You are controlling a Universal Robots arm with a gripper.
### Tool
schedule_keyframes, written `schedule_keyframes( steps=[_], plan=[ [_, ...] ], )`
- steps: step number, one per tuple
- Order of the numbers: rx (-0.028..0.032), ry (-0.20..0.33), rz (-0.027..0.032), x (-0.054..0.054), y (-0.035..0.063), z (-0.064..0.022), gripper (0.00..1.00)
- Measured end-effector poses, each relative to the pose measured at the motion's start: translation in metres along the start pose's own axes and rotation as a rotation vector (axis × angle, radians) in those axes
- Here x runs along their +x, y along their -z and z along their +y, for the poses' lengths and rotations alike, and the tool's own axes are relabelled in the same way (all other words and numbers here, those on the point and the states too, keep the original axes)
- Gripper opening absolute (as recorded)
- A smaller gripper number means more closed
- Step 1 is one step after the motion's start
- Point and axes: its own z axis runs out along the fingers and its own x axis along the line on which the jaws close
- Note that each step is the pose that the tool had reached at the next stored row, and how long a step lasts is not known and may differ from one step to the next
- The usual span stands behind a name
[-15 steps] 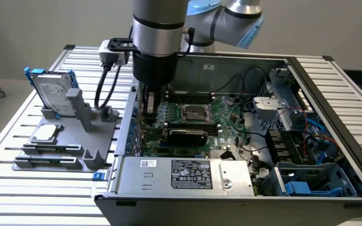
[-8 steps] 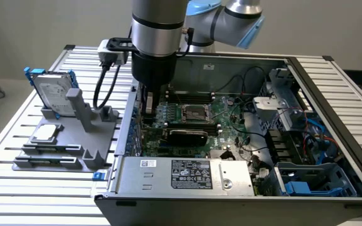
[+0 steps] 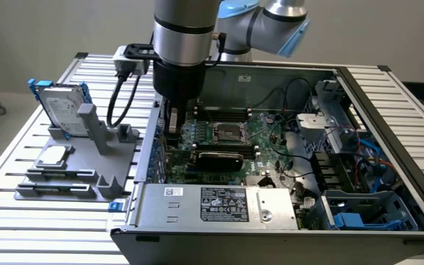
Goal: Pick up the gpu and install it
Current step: 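Press down on the gpu until it lock into place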
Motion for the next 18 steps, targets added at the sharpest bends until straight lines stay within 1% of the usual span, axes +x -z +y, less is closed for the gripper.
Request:
schedule_keyframes(
  steps=[4,15,18],
  plan=[
    [-0.005,-0.006,-0.0001,-0.0002,-0.0002,0.0008,0.11],
    [-0.0156,-0.025,-0.0012,-0.0019,-0.0001,0.001,0.11],
    [-0.0198,-0.029,-0.001,-0.0021,-0.0001,0.001,0.11]
  ],
)
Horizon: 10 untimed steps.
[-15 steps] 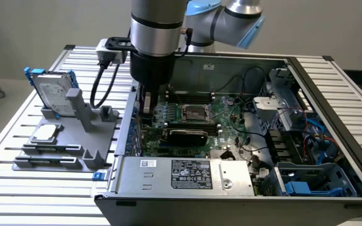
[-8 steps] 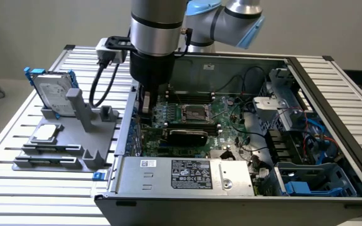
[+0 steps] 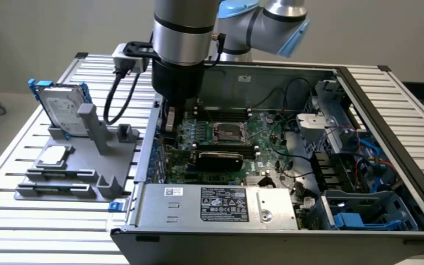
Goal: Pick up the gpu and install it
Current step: 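Press down on the gpu until it lock into place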
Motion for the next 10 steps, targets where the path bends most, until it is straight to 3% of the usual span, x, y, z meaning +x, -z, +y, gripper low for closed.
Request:
schedule_keyframes(
  steps=[5,10],
  plan=[
    [-0.0073,-0.005,0.0008,-0.0005,0.0,0.0,0.11],
    [-0.0101,-0.013,0.0018,-0.0025,0.0001,0.0,0.11]
  ],
)
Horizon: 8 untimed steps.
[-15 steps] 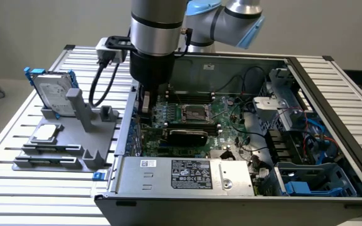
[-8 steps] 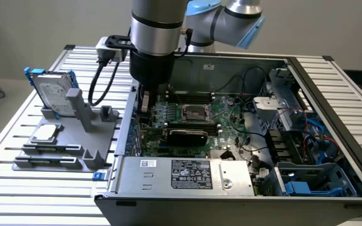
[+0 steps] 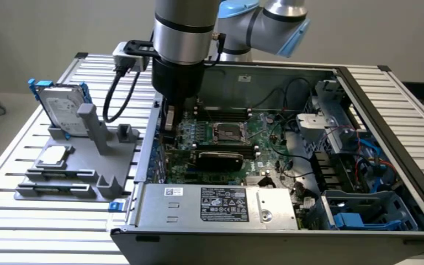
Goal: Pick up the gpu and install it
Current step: 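Press down on the gpu until it lock into place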
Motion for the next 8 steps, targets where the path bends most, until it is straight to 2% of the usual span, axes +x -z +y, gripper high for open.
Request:
schedule_keyframes(
  steps=[8],
  plan=[
    [-0.0052,-0.012,0.0011,-0.0011,0.0,0.0001,0.11]
  ],
)
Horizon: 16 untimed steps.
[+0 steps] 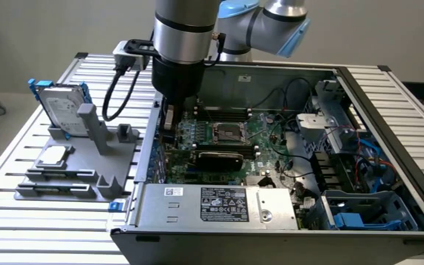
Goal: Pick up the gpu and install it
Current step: 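Press down on the gpu until it lock into place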
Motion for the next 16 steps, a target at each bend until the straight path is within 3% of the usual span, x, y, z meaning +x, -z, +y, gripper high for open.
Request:
schedule_keyframes(
  steps=[10,16],
  plan=[
    [-0.0064,-0.025,-0.0019,-0.0002,0.0001,0.0,0.11],
    [-0.0144,-0.041,-0.0038,-0.0002,0.0001,0.0,0.11]
  ],
)
